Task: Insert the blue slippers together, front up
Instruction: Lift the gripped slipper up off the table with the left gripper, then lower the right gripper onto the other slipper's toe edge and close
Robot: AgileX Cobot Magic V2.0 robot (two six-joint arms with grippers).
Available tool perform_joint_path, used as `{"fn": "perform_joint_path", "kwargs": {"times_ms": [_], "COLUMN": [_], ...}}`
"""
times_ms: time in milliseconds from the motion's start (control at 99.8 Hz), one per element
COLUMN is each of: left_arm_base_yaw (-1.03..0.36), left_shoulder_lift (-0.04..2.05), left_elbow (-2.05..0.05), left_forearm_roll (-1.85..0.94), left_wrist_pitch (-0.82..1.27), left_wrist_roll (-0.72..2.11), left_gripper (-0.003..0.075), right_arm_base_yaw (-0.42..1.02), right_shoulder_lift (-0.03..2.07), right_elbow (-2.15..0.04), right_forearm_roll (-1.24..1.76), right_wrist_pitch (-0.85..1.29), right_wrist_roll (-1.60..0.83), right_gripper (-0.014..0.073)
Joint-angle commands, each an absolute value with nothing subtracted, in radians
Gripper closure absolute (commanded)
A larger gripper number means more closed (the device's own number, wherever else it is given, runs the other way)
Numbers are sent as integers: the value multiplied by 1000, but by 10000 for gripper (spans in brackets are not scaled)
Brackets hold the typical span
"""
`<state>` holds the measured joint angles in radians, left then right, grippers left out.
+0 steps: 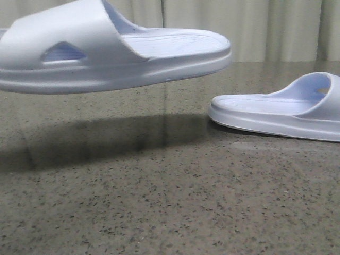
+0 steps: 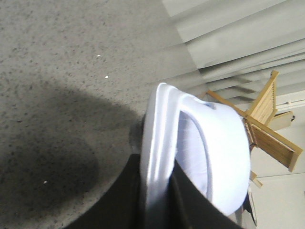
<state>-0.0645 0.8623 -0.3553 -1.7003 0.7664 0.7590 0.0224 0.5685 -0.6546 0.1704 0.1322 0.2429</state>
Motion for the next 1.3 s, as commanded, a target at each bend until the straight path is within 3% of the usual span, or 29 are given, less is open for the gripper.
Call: {"fn": "perform_joint_path", "kwargs": {"times_ms": [0, 321, 781, 1292], "left_arm_base_yaw": [-72, -72, -72, -87], "left_shoulder_lift": [820, 809, 809, 809], "left_elbow": [-383, -469, -492, -492], "left_forearm_roll": [-1783, -1786, -1782, -1751], "left_wrist_pitch": [819, 858, 812, 792], "left_wrist_roll": [734, 733, 733, 733], "left_gripper": [704, 705, 705, 705], "right_arm_base_yaw": [17, 11, -174, -181], "right_shoulder_lift": [577, 577, 577, 577], "right_elbow": [-691, -691, -685, -448], "right_forearm_roll": [161, 210, 244, 373], "right_wrist_pitch": [50, 128, 398, 312], "right_wrist_roll": [238, 238, 324, 474], "right_gripper": [179, 179, 179, 182]}}
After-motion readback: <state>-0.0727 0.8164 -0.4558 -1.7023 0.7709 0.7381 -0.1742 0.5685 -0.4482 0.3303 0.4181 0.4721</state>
